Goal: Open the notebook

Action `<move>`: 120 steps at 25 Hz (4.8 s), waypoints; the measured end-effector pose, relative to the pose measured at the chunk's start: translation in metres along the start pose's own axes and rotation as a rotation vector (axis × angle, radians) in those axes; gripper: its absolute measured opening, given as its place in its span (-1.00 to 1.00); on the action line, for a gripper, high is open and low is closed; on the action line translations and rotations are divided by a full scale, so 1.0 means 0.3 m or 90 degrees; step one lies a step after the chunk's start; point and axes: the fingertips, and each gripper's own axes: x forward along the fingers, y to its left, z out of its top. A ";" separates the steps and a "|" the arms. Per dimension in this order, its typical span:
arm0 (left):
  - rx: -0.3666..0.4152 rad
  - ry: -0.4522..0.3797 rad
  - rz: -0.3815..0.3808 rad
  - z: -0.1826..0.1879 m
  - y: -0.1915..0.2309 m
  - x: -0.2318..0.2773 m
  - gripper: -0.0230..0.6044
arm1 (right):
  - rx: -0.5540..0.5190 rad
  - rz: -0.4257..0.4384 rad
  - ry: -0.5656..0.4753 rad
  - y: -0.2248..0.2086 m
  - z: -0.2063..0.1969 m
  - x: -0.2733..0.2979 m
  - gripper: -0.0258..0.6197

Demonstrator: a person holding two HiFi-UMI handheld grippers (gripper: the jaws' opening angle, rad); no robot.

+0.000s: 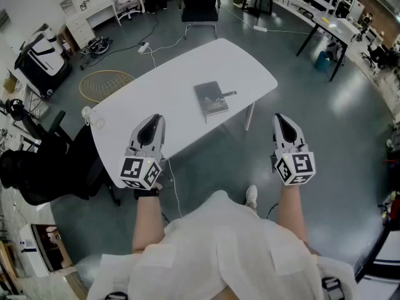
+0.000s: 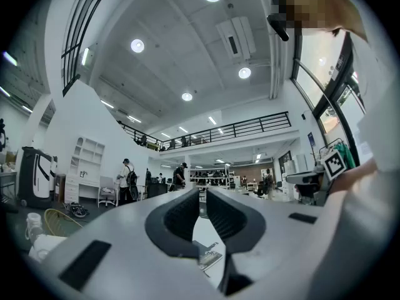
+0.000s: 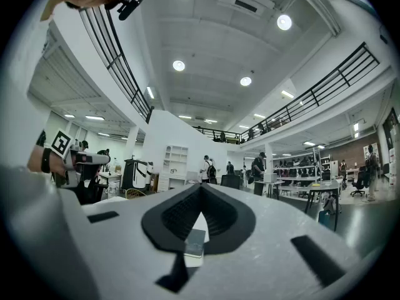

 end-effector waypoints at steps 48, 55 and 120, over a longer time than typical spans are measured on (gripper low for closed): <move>-0.026 0.009 0.010 -0.085 0.135 0.011 -0.81 | -0.031 0.058 0.043 0.139 -0.081 0.173 -0.85; -0.031 0.019 0.016 -0.131 0.163 0.108 -0.81 | -0.033 0.064 0.058 0.087 -0.141 0.274 -0.81; -0.090 0.155 -0.053 -0.849 0.303 0.981 -0.82 | -0.005 0.237 0.350 0.009 -1.112 1.223 -0.55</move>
